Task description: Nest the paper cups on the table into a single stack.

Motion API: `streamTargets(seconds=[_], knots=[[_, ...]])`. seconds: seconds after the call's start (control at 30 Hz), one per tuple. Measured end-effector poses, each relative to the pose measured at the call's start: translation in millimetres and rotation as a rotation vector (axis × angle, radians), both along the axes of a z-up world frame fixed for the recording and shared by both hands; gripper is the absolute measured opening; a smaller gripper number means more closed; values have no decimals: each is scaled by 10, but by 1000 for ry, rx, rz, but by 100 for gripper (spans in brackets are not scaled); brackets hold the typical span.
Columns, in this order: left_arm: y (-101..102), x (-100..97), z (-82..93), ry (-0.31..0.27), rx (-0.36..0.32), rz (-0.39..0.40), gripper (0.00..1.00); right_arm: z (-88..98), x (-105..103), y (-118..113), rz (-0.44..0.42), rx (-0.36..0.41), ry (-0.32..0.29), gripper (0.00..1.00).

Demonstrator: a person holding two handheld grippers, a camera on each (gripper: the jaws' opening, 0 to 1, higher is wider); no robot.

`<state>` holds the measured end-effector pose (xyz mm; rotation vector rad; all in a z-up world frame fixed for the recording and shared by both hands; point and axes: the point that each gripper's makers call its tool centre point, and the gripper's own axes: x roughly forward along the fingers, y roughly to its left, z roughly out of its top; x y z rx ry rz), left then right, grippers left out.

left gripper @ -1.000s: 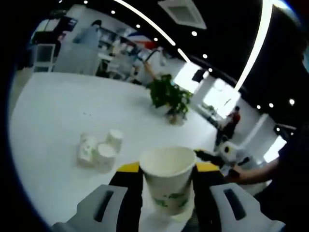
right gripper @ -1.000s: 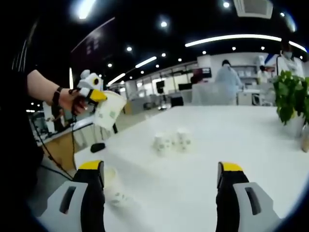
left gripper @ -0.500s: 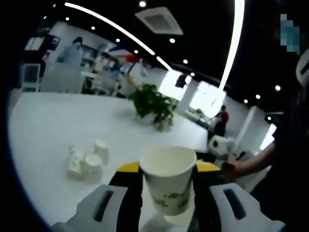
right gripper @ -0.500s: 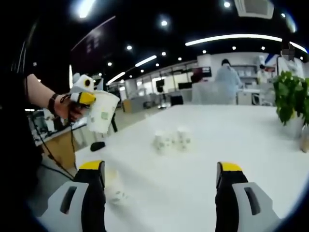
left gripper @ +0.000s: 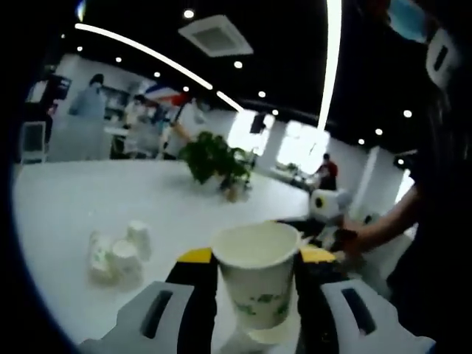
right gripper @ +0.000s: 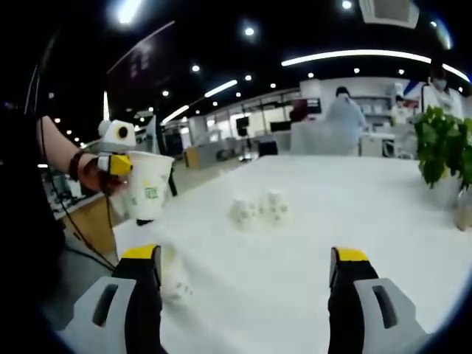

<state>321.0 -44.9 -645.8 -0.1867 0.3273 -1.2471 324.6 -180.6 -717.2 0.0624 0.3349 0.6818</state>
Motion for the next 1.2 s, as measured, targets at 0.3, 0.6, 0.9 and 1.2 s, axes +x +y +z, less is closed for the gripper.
streamTargets(seconds=[0.3, 0.6, 0.9, 1.2], knots=[[-147, -175, -150, -83, 15, -83, 39, -18, -19, -13, -5, -6, 11, 92], [-213, -300, -325, -129, 30, -137, 38, -44, -35, -38, -3, -19, 24, 92], [-249, -321, -450, -155, 31, -149, 35, -35, -60, -73, -3, -38, 33, 92], [-344, -343, -556, -155, 15, -164, 36, -31, -58, -105, -4, -60, 44, 92]])
